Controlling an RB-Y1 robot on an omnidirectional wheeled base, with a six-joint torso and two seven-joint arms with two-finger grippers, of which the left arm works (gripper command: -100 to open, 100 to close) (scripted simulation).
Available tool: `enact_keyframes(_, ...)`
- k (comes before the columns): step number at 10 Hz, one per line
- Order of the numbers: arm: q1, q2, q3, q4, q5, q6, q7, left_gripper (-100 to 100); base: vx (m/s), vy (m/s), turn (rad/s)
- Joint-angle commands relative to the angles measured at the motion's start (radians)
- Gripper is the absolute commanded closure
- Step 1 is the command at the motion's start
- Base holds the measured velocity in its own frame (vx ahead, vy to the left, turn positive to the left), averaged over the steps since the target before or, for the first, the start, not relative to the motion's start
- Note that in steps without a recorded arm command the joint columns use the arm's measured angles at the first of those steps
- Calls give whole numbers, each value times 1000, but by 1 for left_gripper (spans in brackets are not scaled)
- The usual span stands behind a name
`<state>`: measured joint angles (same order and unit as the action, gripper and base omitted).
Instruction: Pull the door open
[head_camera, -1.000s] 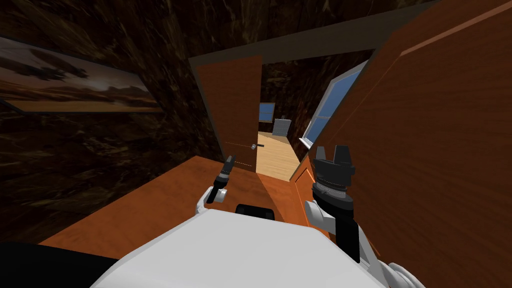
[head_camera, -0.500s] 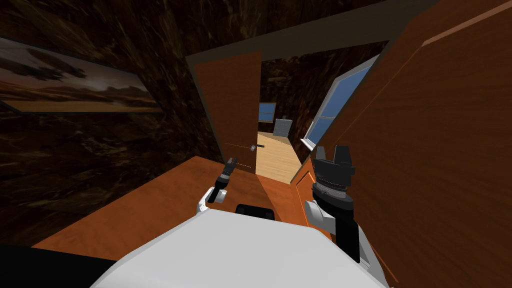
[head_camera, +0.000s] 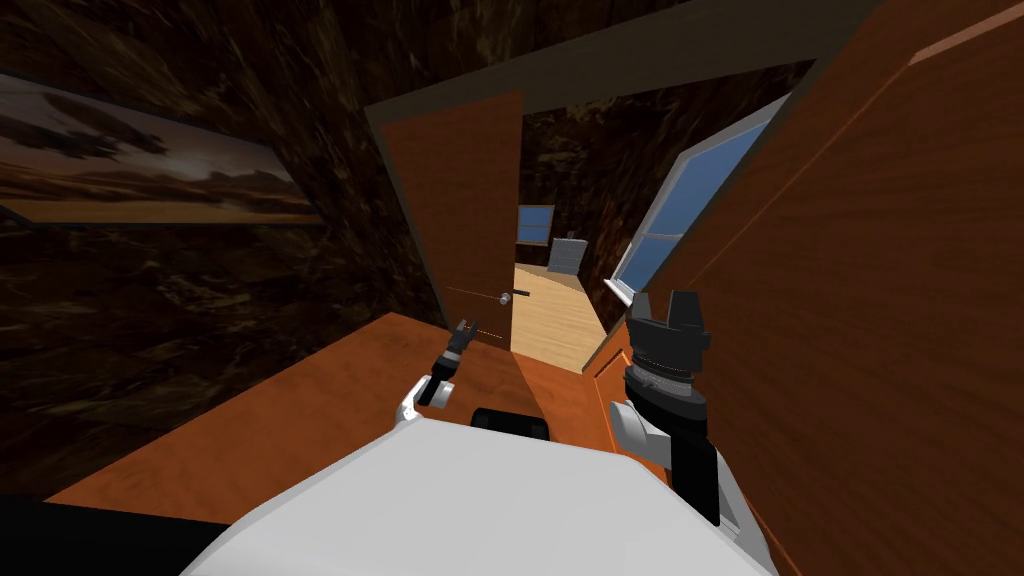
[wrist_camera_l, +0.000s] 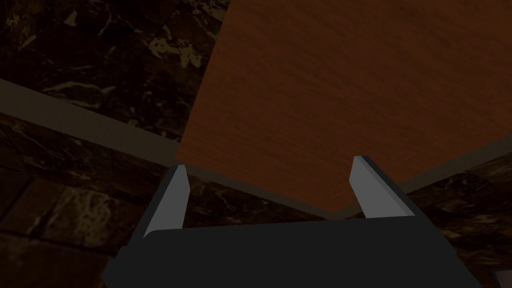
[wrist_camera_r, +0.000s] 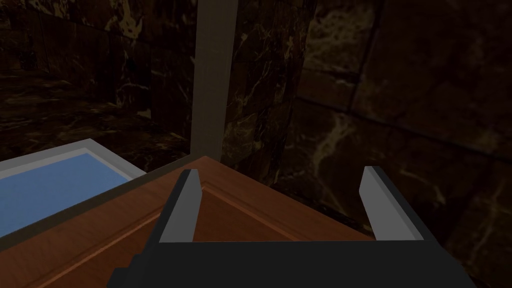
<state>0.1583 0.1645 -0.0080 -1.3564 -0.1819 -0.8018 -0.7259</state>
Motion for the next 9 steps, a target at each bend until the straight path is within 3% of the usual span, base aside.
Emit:
enact_keyframes(1, -13, 6, 0, 40, -8, -7, -26, -100, 97, -62, 35)
enact_keyframes(9, -74, 25, -1, 234, -46, -40, -147, -100, 98, -41, 28)
